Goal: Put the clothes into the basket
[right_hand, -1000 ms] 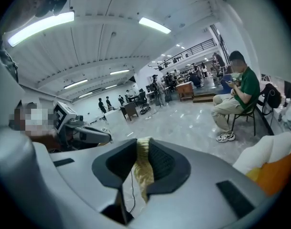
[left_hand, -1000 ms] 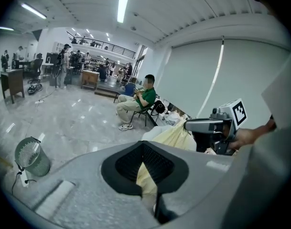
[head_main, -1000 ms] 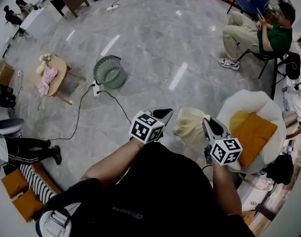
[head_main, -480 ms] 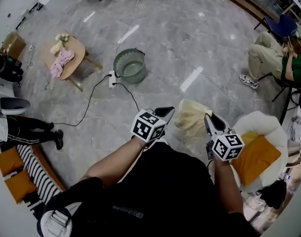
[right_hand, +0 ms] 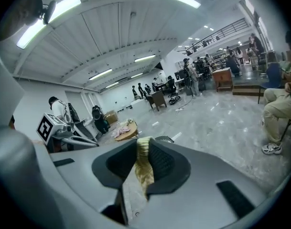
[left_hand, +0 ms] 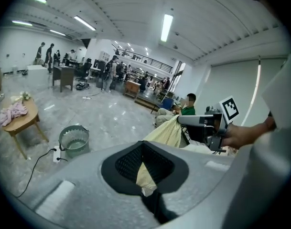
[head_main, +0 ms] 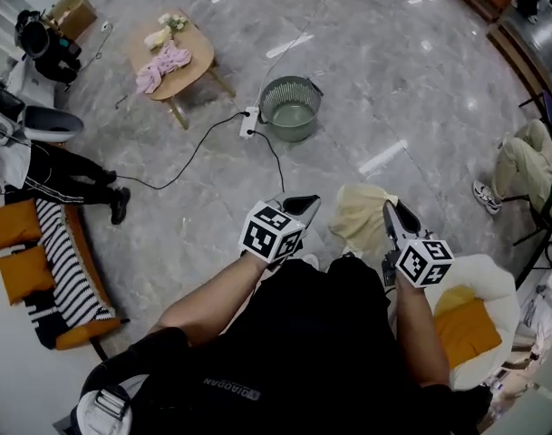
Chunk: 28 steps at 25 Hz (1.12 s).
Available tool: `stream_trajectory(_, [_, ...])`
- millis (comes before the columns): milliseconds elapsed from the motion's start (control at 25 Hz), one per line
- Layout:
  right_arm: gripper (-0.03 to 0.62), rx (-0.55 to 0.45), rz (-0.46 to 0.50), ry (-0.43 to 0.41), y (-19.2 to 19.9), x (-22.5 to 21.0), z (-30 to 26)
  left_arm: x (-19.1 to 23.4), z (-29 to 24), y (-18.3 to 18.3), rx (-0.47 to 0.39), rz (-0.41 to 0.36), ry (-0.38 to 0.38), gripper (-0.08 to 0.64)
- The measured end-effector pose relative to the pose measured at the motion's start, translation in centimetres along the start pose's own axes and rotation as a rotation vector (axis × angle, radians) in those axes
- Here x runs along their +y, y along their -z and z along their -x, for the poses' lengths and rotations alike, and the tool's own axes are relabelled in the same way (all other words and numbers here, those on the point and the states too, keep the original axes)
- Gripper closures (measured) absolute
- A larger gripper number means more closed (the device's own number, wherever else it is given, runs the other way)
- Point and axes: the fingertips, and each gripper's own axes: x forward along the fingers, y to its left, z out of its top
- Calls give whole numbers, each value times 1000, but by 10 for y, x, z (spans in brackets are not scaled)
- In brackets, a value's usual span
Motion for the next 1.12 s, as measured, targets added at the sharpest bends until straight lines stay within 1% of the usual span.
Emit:
stream_trajectory(120, [506, -1, 19, -47, -4, 22, -20, 18, 21, 9, -9, 22, -48, 558])
stream_trajectory(320, [506, 22, 76, -158, -20, 48, -65, 62, 46, 11, -48, 93, -166, 559])
stream_trajectory(440, [506, 58, 97, -208, -23, 55, -97, 85, 51, 7, -65, 119, -209, 559])
stream_trajectory(560, [506, 103, 120, -263, -22, 64, -129, 109, 52, 2, -63, 134, -240, 558])
stream_trajectory(720, [506, 150, 155, -318, -24, 71, -169, 146, 45, -19, -61, 143, -276, 558])
stream_trajectory(880, [506, 188, 150, -355, -32, 73, -209, 177, 35, -51, -63, 141, -291, 558])
stream_trajectory(1000, [506, 218, 156, -376, -36, 71, -239, 199, 22, -67, -49, 144, -293, 558])
stream_trajectory(1120, [506, 236, 146, -389, -42, 69, -265, 224, 15, -81, -42, 144, -311, 558])
